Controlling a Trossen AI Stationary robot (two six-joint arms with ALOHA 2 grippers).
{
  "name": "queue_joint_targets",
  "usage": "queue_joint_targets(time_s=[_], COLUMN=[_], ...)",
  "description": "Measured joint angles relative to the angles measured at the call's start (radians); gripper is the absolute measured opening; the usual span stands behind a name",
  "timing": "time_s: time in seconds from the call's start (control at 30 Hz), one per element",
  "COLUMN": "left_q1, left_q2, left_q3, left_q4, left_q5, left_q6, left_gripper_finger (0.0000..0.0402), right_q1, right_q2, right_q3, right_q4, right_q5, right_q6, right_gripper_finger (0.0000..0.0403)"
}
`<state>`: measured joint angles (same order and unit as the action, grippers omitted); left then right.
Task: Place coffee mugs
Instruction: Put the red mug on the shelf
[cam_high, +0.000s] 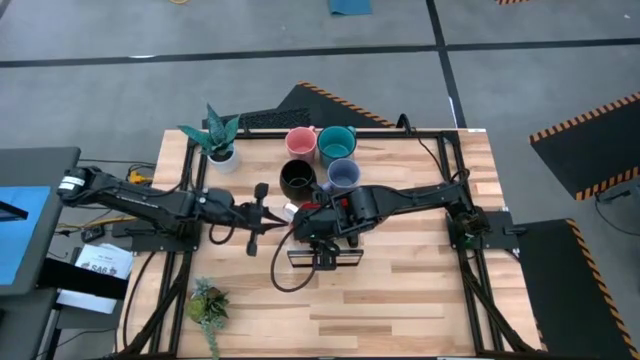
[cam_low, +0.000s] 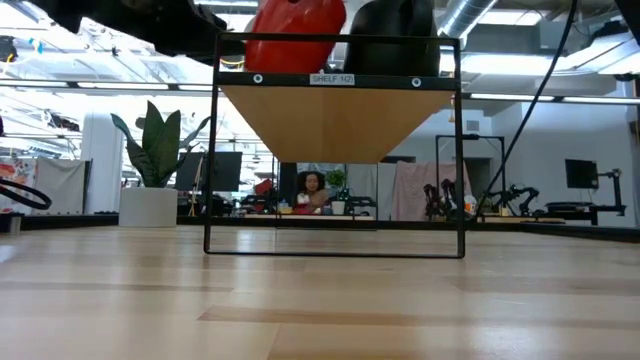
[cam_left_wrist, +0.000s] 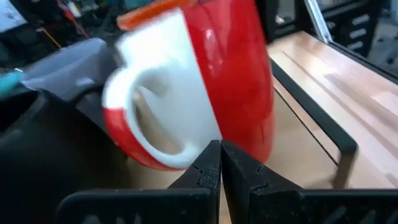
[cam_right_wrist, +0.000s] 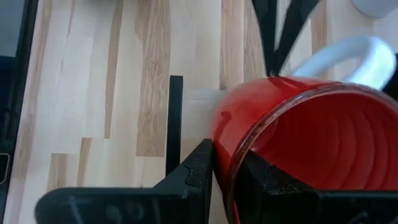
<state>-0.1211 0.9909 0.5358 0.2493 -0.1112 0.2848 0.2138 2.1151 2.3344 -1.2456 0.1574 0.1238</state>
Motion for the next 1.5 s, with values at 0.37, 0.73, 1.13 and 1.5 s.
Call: queue_joint_targets(time_s=[0.37,0.73,1.13,1.5], left_q1=[0.003,0.003,0.003,0.003], left_q2=[0.010,0.011,0.011,0.011], left_q3=[0.008,0.008,0.008,0.008], left_q4=[-0.005,-0.015,-0.039,-0.076], left_q5=[0.070,0.081,0.083,0.072], left_q6=[-0.011,-0.012,-0.009,0.018], left_gripper_finger=[0.0000,0.0000,0.0000,0.0000], right_q1=[0.000,0.000,-0.007,-0.020], right_q2=[0.000,0.000,-0.001,-0.004], right_q3=[0.000,0.000,0.000,0.000], right_q4=[-0.002,0.016,0.035,0.012], right_q5=[-0.003,-0.001,0.002,0.003], right_q6=[0.000,-0.001,-0.005,-0.028], right_gripper_finger=[0.0073,0.0093,0.0182,0.0184])
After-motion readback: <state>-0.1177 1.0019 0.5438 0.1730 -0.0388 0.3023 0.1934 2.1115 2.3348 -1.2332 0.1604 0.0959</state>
